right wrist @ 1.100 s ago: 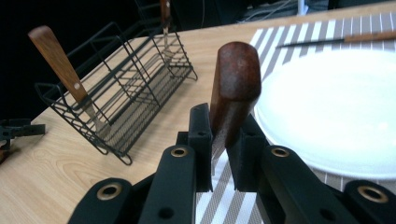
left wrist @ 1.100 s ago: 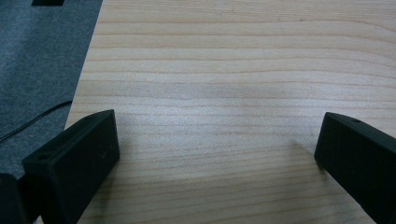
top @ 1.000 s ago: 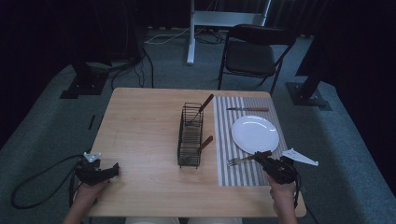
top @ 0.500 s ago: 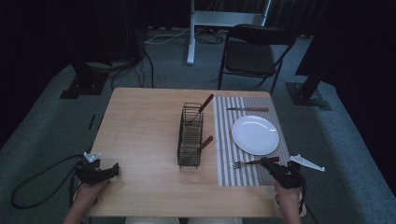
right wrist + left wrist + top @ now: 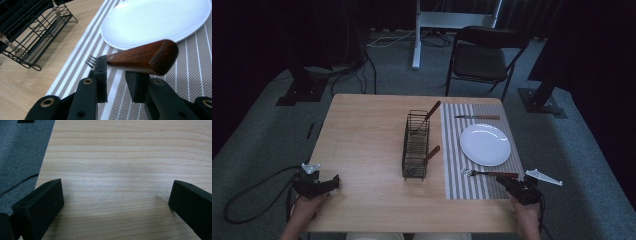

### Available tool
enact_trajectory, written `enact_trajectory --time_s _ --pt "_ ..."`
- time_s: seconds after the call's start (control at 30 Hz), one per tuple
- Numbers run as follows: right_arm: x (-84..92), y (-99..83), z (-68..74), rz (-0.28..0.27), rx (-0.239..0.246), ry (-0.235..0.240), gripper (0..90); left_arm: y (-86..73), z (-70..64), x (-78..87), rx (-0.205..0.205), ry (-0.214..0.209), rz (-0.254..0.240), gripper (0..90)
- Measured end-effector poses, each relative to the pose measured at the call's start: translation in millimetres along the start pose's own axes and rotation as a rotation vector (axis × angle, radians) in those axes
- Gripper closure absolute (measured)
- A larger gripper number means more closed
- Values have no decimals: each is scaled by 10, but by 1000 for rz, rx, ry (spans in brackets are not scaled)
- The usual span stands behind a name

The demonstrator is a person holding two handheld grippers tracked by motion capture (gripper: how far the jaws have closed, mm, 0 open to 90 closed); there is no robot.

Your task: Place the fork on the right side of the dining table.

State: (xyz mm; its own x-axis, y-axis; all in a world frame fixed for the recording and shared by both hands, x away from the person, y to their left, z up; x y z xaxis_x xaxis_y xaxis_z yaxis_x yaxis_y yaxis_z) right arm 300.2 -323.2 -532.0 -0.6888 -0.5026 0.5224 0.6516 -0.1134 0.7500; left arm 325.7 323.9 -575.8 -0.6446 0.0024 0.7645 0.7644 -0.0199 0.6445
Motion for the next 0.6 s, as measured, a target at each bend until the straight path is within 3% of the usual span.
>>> enact_trajectory --time_s 0.23,0.4,0.6 --pt "-44 -41 -82 28 3 17 721 0 0 0 0 0 0 2" --pt "-44 -76 -162 61 -1 27 675 0 0 0 0 -1 0 2" --pt "-4 -137 -352 75 -44 -40 655 0 0 0 0 0 0 2"
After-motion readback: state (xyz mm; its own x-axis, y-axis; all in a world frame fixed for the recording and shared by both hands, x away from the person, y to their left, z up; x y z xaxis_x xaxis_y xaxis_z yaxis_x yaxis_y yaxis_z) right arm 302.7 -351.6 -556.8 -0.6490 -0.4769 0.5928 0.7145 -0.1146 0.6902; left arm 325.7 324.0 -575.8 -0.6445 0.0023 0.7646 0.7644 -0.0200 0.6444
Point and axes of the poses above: each handheld gripper's, and its own axes: x roughly backward along the jaws, y roughly out of its top, z roughly to its left, the point moved 4 cm from there along -x, roughly forward along the jaws, and after that the axes turned 3 degrees about z, right-handed, at the moved point
